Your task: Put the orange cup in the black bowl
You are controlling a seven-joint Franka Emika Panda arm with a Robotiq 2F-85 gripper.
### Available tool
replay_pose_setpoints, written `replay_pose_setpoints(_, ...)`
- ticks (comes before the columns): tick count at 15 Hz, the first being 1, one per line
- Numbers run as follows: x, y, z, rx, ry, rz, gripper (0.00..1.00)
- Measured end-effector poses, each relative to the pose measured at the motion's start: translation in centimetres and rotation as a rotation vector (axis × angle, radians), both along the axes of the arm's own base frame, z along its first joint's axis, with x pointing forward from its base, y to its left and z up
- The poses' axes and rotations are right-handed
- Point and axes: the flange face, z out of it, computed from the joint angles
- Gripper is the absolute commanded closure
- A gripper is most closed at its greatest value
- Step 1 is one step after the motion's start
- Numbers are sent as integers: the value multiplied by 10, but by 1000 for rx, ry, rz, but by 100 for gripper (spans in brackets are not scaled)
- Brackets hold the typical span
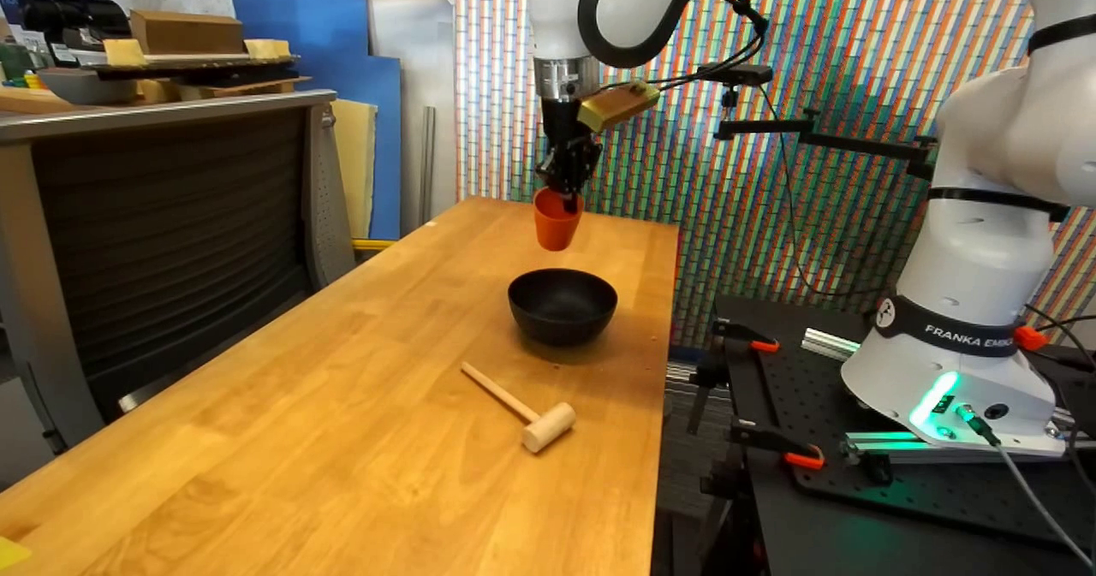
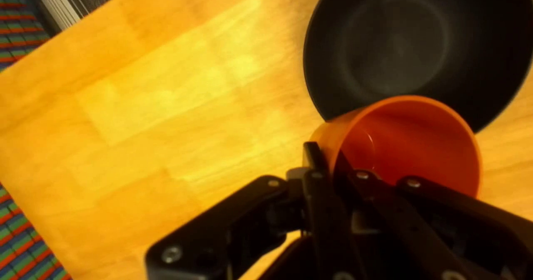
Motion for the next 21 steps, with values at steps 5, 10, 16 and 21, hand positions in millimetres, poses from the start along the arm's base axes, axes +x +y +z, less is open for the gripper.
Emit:
replay_pose_setpoints(5, -22, 11, -46, 176, 118, -34, 96)
replay_pose_setpoints(10, -24, 17, -86, 269, 139, -6, 95)
replay_pose_setpoints(16, -25, 9, -123, 372, 163, 13, 38)
replay_pose_setpoints(21, 2, 25, -71, 279, 92, 198, 1)
